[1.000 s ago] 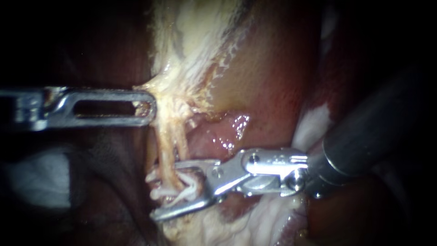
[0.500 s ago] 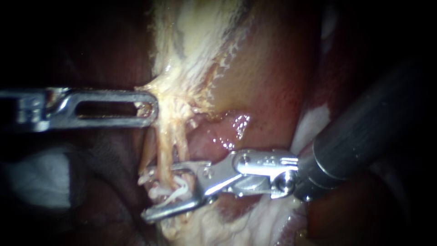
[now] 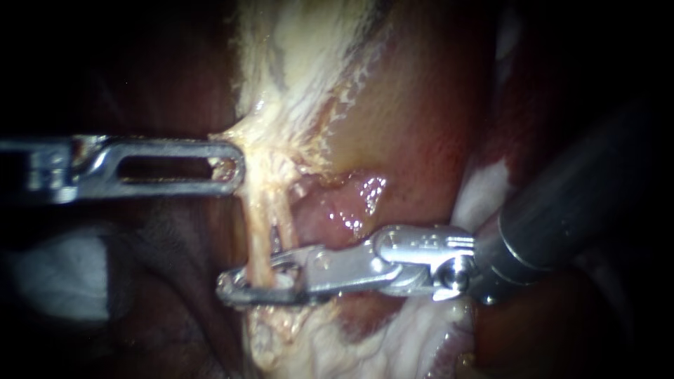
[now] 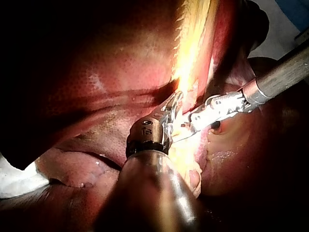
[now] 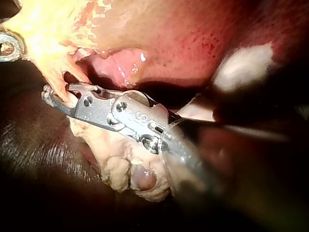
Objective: Clipping second clip left tube
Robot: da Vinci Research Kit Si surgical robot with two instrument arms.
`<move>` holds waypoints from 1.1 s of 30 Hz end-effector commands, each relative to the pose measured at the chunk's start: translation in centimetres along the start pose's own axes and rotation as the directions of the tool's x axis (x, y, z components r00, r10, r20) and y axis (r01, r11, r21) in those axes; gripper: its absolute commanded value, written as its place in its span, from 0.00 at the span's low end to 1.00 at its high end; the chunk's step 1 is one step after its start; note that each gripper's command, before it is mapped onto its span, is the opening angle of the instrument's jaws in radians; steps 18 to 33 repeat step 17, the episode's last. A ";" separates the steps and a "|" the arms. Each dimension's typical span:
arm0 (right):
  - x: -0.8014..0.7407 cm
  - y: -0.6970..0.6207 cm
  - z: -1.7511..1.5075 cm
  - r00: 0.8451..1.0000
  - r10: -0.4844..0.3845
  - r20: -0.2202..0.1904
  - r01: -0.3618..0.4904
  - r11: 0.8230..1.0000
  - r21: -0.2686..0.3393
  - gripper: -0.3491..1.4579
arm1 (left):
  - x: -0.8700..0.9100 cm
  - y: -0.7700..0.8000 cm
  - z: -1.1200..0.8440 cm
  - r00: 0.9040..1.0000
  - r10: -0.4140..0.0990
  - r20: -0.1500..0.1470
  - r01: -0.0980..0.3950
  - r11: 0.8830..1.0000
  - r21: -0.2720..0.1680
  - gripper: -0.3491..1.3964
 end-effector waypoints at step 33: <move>-0.02 0.01 0.01 1.000 0.000 0.019 0.000 1.000 -0.014 0.00 | 0.00 -0.01 0.00 1.000 0.000 0.000 0.000 1.000 0.000 0.00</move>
